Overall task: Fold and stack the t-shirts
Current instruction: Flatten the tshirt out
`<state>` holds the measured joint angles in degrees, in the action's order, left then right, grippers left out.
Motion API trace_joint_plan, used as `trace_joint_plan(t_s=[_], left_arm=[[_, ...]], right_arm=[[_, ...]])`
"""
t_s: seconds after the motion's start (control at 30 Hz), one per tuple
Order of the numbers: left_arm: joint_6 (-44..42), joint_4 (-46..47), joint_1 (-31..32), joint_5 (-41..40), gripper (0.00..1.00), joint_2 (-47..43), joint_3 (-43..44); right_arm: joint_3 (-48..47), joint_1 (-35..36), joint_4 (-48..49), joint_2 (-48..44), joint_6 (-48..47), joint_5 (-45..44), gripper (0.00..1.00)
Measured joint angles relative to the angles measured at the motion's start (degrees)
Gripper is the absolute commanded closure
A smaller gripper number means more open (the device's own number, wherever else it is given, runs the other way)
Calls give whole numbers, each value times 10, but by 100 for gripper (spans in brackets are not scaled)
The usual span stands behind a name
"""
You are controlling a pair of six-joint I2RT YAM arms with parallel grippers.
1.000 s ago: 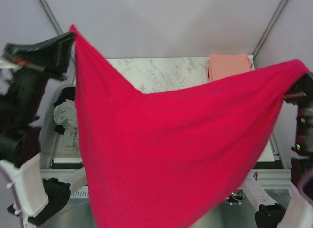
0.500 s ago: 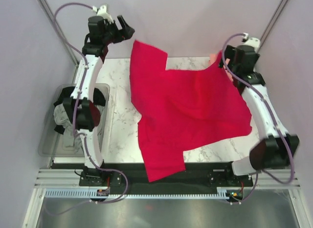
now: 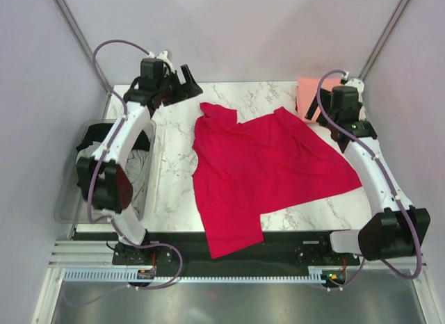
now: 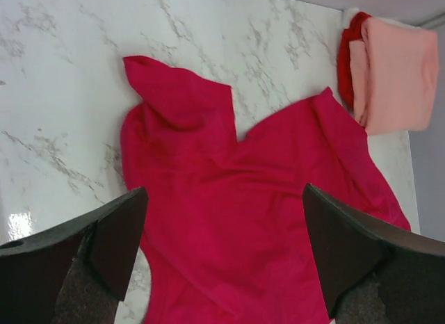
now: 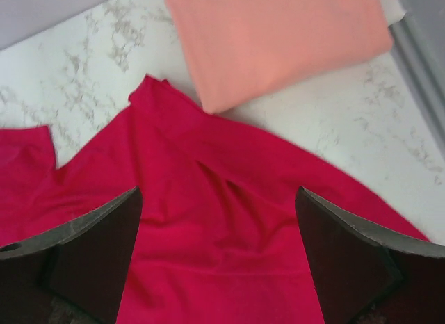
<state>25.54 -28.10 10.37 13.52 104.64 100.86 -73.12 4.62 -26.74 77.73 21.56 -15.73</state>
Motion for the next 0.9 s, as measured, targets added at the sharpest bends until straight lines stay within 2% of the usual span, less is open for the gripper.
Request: trace_joint_plan(t_s=[0.1, 0.17, 0.3, 0.37, 0.5, 0.57, 0.67, 0.77, 0.9], left_arm=[[10, 34, 43, -15, 3, -108, -123], [24, 64, 66, -18, 3, -148, -199], [53, 86, 108, -54, 2, -160, -326], [68, 80, 128, -72, 7, -162, -388], [91, 64, 154, -100, 10, -214, -487], [107, 55, 177, -125, 11, -279, -523], [153, 38, 252, -159, 12, -420, -577], [195, 26, 330, -174, 13, -480, -606], [274, -12, 443, -195, 13, -504, -650]], right_arm=[[60, 15, 2, -30, 10, 43, 2], [82, 38, 4, -20, 12, 68, 2], [116, 85, 1, 16, 12, 99, 2], [120, 91, -15, 30, 12, 98, 2], [120, 85, -43, 28, 14, 50, 2], [136, 69, -45, 9, 23, 32, 2], [192, -5, -44, -47, 41, 46, 2], [236, -78, -52, -89, 55, 51, 2], [261, -89, -56, -116, 68, 55, 2]])
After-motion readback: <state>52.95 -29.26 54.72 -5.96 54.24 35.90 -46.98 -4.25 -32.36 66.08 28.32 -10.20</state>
